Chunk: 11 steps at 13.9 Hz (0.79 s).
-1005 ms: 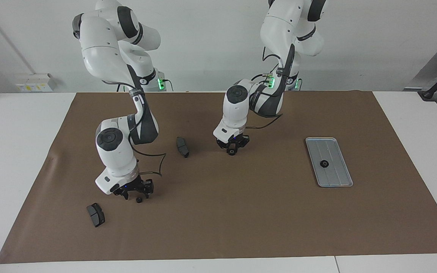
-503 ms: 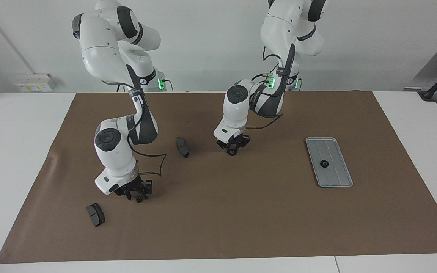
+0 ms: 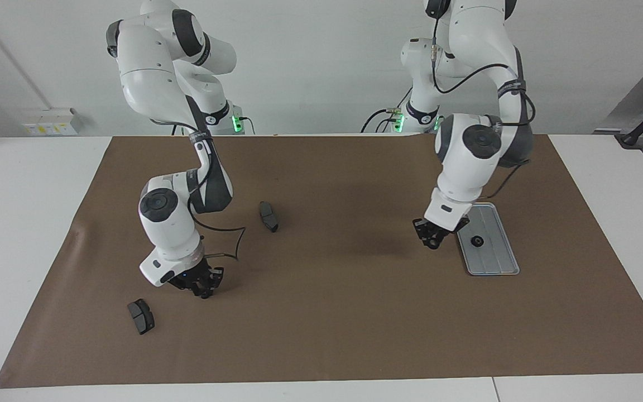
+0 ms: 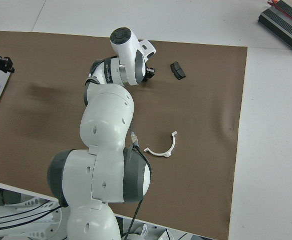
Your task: Pick bearing gear from pile to tray
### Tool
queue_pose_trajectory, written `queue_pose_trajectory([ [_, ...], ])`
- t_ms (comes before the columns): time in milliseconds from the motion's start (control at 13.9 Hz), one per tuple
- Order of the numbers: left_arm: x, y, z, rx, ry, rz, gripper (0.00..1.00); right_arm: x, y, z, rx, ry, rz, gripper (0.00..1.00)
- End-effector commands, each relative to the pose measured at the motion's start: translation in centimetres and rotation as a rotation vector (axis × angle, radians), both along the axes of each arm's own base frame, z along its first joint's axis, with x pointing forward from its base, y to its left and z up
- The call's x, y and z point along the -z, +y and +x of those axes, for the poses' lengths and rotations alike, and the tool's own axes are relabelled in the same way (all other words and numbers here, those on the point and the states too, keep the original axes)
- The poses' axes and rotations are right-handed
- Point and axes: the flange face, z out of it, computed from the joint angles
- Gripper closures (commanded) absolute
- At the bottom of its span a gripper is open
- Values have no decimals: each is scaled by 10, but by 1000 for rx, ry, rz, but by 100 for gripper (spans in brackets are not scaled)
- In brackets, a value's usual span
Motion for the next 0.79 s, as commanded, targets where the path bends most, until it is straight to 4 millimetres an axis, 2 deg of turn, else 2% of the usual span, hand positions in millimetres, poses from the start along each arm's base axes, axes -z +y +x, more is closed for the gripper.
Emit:
queue_pose_trajectory([
  [0,9,74,-13,120,46,2,87,7,1,-2,7,-6,28,100],
  [72,12,100,-17,152,55,0,87,6,2,-1,13,-4,28,100],
  [215,22,135,-31,207,77,-6,87,-2,10,-2,47,-7,31,100],
  [359,40,157,-51,254,86,-12,87,-21,23,-6,93,-9,32,100],
  [431,52,164,-65,271,80,-13,87,-39,35,-9,117,-12,33,100],
  [574,74,170,-87,266,39,-6,87,-69,73,-23,150,-5,28,100],
  [718,80,169,-96,263,35,-7,86,-85,119,-38,180,0,31,100],
])
